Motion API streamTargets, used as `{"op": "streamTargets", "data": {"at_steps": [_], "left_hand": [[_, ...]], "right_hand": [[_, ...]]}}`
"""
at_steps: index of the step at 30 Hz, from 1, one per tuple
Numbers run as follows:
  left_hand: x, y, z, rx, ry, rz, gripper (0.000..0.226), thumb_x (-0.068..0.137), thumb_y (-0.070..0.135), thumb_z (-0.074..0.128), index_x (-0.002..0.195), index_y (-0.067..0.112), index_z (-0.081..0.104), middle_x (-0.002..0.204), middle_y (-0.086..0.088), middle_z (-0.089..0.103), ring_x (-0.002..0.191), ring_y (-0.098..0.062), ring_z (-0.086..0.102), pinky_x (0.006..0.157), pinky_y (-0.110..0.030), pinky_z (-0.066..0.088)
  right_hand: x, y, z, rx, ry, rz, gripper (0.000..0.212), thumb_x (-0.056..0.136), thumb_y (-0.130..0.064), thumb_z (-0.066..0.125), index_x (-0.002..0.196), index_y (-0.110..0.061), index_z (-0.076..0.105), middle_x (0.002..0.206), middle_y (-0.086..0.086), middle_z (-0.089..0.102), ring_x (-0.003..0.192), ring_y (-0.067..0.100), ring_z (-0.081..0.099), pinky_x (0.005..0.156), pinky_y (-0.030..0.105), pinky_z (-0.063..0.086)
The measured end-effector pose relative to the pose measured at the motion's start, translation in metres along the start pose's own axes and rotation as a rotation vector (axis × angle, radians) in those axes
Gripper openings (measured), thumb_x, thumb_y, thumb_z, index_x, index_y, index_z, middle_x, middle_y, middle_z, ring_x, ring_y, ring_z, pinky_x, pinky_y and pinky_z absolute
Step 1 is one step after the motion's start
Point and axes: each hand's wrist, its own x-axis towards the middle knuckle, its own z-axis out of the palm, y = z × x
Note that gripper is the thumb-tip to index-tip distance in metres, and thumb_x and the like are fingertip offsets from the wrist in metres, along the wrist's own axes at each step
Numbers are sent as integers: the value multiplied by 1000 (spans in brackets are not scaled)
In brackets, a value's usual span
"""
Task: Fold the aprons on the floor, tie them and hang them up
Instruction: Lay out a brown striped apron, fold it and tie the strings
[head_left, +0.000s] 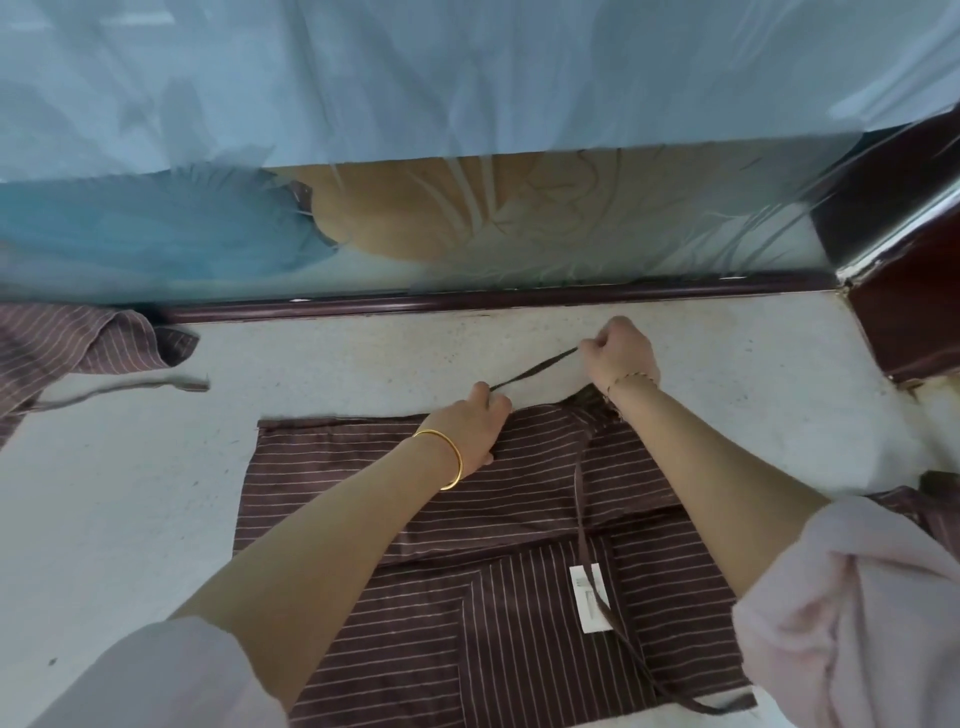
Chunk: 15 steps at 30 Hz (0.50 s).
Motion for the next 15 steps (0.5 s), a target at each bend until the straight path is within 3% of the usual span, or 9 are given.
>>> {"op": "streamTargets", "data": {"at_steps": [1,3,5,7,9,11,13,15], "left_hand": [[0,0,0,3,-2,1,56,89,20,62,134,14,31,131,-13,33,86,-23,58,81,-34,53],[1,1,1,1,-12,-10,59,88,20,63,136,16,30,131,-14,32,87,-24,58,82,-35,53],[1,2,1,3,-13,-25,59,88,19,63,136,17,29,131,-14,32,86,-23,58,82,-35,54],[1,3,2,2,-4,-32,57,88,19,62,135,17,30,127,-12,34,81,-20,55,80,-33,54],[2,3,1,-11,-4,-45,55,88,19,63,134,17,32,126,-10,35,83,-20,55,81,-33,54],[2,1,1,-26,-1,-72,53,87,20,64,131,16,34,125,-9,36,86,-21,57,82,-34,54],[3,-1,0,-21,25,-115,47,88,22,63,127,14,38,123,-9,39,85,-21,57,81,-34,54],[5,-4,-1,1,70,-170,40,91,22,60,124,13,39,123,-10,40,82,-20,57,79,-33,54]], "right_hand": [[5,-3,-6,343,16,119,11,93,-15,42,88,-8,49,73,8,58,43,7,47,40,18,32],[12,-5,-21,793,64,252,15,94,-8,38,88,-7,51,66,9,56,28,4,37,32,13,26],[16,-4,-37,1054,155,299,16,95,-6,38,92,-10,53,65,5,55,28,5,35,33,14,27],[21,0,-50,1195,210,291,17,94,-3,39,103,-10,51,74,7,61,35,6,45,39,19,37],[22,5,-62,1069,131,275,34,93,0,43,125,-9,45,103,12,63,52,10,56,52,23,50],[12,12,-70,552,-36,269,54,93,-3,46,144,-13,30,133,13,49,71,17,61,60,25,53],[-6,20,-69,-11,-62,142,51,93,-7,45,142,-11,31,127,15,53,82,27,62,64,33,54],[-29,25,-59,-212,-78,-1,26,95,-16,45,118,-6,50,102,13,64,75,25,63,65,35,55]]}}
